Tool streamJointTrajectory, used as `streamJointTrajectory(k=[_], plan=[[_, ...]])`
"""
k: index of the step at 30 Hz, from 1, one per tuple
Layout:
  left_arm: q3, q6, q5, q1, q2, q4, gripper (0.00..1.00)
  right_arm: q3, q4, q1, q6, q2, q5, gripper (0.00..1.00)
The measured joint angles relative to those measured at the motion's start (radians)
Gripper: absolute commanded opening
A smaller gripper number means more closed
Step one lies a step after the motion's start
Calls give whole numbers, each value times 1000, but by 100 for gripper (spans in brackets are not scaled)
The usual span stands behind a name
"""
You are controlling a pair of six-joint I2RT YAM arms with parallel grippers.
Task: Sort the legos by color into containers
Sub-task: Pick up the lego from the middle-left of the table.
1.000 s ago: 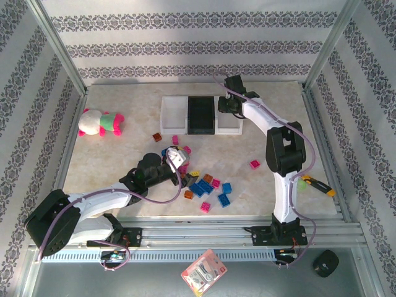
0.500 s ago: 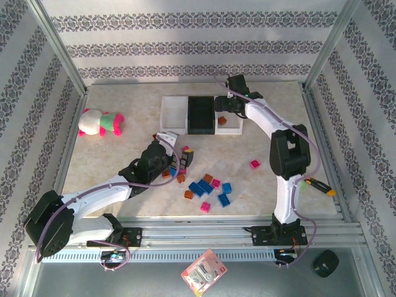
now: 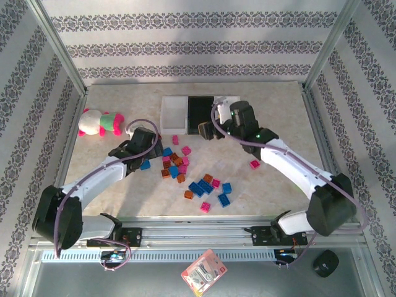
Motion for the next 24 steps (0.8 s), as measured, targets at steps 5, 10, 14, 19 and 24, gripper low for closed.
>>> streamJointTrajectory(k=[5,10,14,19,24], plan=[[27,-37,11,27,131,-89,100,-90,51,34,-1,-54,-4,88],[42,-52,41,34,232,-116,93,-100,68,34,1,-55,-2,88],[53,-66,53,34,277,-124,77,-100,84,34,2,-54,-1,88],[58,-73,56,34,290,-139,54,-100,98,34,2,-54,-2,88],[69,-69,56,34,281,-156,43,-100,101,34,5,-54,-2,88]])
